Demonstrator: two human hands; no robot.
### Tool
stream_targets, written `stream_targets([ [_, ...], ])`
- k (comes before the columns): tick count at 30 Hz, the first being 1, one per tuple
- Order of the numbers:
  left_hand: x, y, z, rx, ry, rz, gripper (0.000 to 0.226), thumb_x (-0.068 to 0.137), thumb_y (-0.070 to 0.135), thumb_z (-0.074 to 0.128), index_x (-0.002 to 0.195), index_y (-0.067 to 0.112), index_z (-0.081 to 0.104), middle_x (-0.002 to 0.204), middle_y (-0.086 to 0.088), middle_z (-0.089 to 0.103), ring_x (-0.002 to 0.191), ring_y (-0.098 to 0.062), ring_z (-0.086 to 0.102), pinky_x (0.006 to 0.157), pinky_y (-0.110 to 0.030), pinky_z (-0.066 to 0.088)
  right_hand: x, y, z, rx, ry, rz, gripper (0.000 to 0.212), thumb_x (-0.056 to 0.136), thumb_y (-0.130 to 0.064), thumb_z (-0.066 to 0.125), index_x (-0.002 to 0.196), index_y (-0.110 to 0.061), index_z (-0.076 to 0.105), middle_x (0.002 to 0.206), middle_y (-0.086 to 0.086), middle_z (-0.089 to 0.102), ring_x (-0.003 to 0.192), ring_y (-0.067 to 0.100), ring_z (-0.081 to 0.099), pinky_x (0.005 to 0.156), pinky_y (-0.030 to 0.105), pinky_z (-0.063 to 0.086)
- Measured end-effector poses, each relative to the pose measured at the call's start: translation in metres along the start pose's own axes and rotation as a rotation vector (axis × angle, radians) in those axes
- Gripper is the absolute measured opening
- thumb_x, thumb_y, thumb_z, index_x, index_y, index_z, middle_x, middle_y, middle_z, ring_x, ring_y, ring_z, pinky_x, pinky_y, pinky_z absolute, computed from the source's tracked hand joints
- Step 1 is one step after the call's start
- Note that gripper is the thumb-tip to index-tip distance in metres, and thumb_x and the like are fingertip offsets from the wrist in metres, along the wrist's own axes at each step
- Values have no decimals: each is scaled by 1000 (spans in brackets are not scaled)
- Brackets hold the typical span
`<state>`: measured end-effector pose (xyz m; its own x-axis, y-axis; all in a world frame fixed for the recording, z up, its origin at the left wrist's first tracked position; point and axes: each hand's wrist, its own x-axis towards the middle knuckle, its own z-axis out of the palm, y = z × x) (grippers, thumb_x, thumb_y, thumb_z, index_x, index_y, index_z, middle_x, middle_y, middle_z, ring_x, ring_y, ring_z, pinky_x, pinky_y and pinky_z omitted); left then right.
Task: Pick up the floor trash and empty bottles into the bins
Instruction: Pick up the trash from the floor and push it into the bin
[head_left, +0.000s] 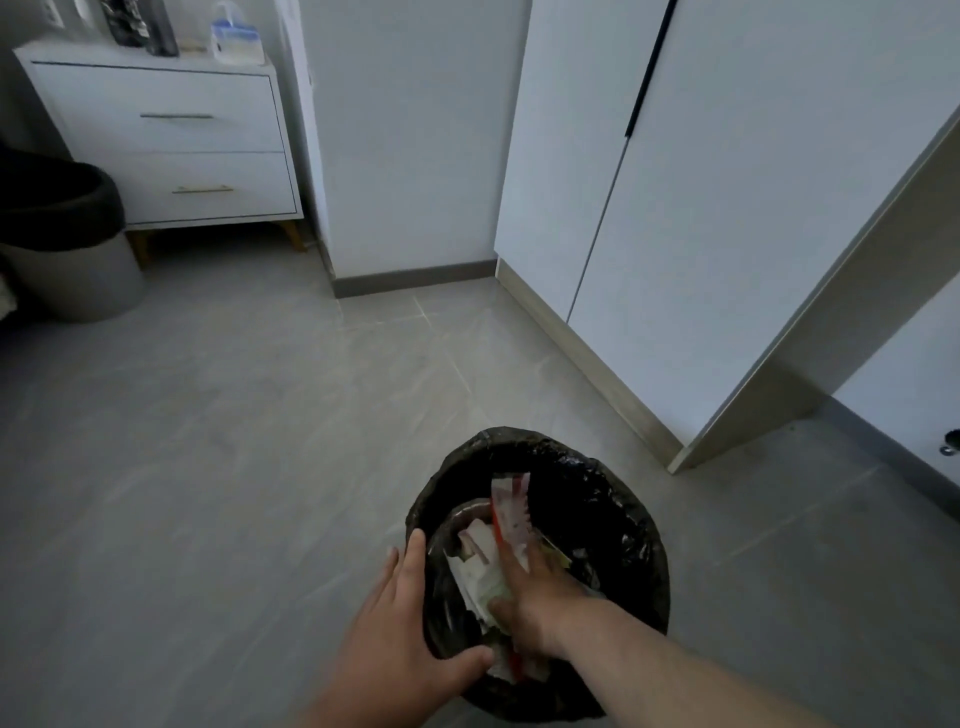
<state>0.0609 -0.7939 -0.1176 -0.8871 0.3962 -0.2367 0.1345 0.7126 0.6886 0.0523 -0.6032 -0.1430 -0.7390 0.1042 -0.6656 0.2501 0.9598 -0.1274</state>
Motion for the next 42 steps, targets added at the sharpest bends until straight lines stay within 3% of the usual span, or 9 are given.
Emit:
stream_targets([
  [5,1,-3,2,-22,0,6,127,57,76,57,145,34,-24,148,27,-10,143,-2,-15,120,-32,12,21,-5,18,57,-118,93,87,90,-50,45,149,-32,-18,159,10,-22,148,34,-5,119,49,13],
  [10,0,-1,2,-18,-13,-34,125,58,75,57,145,37,-23,159,15,-6,144,-6,-14,120,-35,11,7,-10,-14,219,-5,27,95,78,-58,53,149,-36,-6,160,7,8,142,33,26,114,39,29],
  [13,-7,1,-7,37,-70,-57,121,60,78,56,143,42,-25,161,9,-4,146,-13,-12,120,-38,10,-18,-7,-48,148,9,-18,112,71,-58,64,148,-39,-14,160,8,1,142,35,26,113,40,32],
  [18,-40,5,-52,72,-1,-6,99,74,69,56,150,40,0,159,10,15,147,-11,12,118,-33,20,-72,-36,-91,115,178,-191,91,84,-55,52,152,-27,0,161,6,4,147,29,14,118,40,21],
  [24,-95,-33,-94,46,85,-129,51,86,46,58,130,21,53,133,2,57,120,-15,54,100,-27,40,-120,-98,-94,-9,195,-370,78,90,-40,51,152,-22,8,158,7,19,144,29,22,115,42,27],
  [29,-138,-101,-78,29,41,-289,36,87,40,59,117,20,62,113,6,62,104,-11,58,86,-22,42,-117,-147,-50,-10,225,-496,67,92,-32,51,150,-20,21,153,9,32,140,27,32,114,37,29],
  [33,-162,-150,-52,-30,-1,-441,13,82,39,61,89,28,64,93,6,67,86,-11,60,81,-27,49,-88,-171,-11,-70,150,-549,60,92,-26,50,147,-19,28,151,9,35,137,28,37,112,39,33],
  [38,-176,-192,0,-61,-124,-528,41,77,40,62,116,28,62,120,8,62,111,-10,59,92,-23,44,-48,-184,47,-204,-11,-545,60,90,-29,52,145,-23,30,145,9,42,130,29,43,104,38,40],
  [42,-178,-211,34,86,-236,-385,55,80,42,59,132,30,49,135,9,49,123,-13,48,100,-24,38,-15,-181,92,-303,-112,-506,57,91,-26,52,144,-24,33,141,10,43,128,31,46,102,41,43],
])
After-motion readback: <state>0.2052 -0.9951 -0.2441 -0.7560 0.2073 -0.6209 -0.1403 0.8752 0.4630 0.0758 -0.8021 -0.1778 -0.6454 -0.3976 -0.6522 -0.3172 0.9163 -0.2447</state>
